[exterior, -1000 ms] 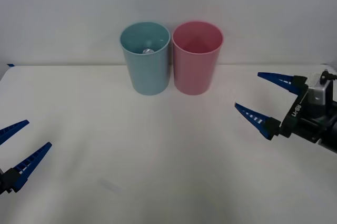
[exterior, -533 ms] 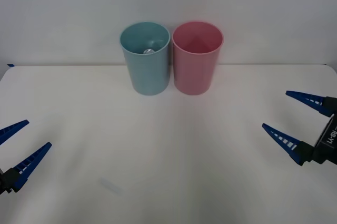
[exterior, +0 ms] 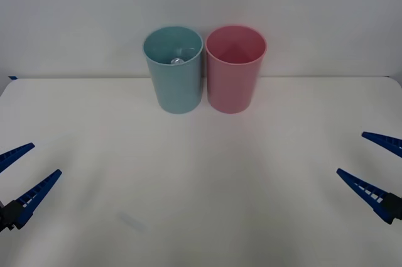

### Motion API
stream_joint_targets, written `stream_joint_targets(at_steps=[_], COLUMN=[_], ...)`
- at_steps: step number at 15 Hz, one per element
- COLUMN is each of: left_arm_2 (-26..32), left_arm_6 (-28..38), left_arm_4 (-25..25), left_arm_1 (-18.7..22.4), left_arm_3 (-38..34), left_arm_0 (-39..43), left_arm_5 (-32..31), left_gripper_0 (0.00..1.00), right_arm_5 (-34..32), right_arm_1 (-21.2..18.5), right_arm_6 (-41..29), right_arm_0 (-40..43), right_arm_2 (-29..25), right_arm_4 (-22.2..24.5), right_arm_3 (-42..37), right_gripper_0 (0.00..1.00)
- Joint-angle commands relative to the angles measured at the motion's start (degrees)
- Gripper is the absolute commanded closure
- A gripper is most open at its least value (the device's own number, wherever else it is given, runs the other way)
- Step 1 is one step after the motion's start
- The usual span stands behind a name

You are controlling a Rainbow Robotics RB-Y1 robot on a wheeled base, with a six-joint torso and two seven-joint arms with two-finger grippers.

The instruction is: Grasp the object on the table and drop it into the matching bin: aluminum can to the light blue bin, PET bottle to the pink bin.

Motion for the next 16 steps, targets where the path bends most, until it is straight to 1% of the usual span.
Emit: stream_joint_targets(at_steps=[1,5,16], left_arm_2=[0.0,0.0,0.0], left_arm_6=[0.0,0.0,0.0], left_arm_4=[0.0,0.0,0.0], left_arm_1=[0.0,0.0,0.0], left_arm_3=[0.0,0.0,0.0], left_arm_0=[0.0,0.0,0.0], left_arm_5=[0.0,0.0,0.0], left_gripper_0=[0.0,0.0,0.0], right_arm_5=[-0.8,-1.0,-0.9], right_arm_1=[0.0,0.0,0.0], right_arm_6=[-0.4,-1.2,-1.8], right_arm_0=[2.1,4.0,5.5], right_arm_2=[-2.0,-3.2,-3.1], right_arm_4=[-1.3,-2.9,-2.9], right_arm_3=[0.0,0.0,0.0], right_gripper_0=[0.0,0.0,0.0])
